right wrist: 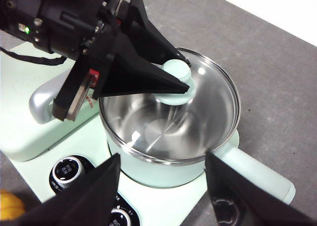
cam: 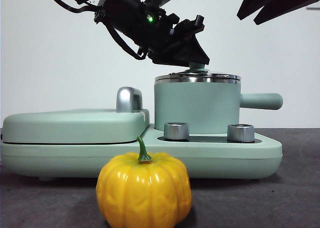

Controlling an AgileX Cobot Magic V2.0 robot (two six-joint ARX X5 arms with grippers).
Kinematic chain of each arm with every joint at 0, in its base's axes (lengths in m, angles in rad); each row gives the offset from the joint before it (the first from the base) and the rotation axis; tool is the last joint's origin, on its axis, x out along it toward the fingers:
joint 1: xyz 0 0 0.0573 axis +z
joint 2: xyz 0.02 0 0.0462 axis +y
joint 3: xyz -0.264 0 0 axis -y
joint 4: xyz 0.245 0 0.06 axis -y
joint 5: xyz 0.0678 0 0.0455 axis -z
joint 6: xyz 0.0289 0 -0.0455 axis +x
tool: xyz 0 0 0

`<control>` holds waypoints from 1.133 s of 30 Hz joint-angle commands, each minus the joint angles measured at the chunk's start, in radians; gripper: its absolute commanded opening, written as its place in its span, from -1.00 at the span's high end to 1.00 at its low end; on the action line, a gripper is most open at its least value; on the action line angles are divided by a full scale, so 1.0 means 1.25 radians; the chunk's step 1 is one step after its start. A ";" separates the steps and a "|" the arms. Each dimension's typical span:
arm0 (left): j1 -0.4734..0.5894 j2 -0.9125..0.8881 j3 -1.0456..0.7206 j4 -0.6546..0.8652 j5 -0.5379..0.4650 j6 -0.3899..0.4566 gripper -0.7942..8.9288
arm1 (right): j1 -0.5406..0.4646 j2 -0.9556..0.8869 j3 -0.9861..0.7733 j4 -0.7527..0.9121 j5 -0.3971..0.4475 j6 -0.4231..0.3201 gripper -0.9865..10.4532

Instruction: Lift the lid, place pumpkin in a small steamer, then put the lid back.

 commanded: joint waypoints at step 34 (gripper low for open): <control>0.094 -0.113 0.247 -0.408 -0.095 -0.011 0.80 | 0.006 0.007 0.017 0.007 -0.001 0.010 0.35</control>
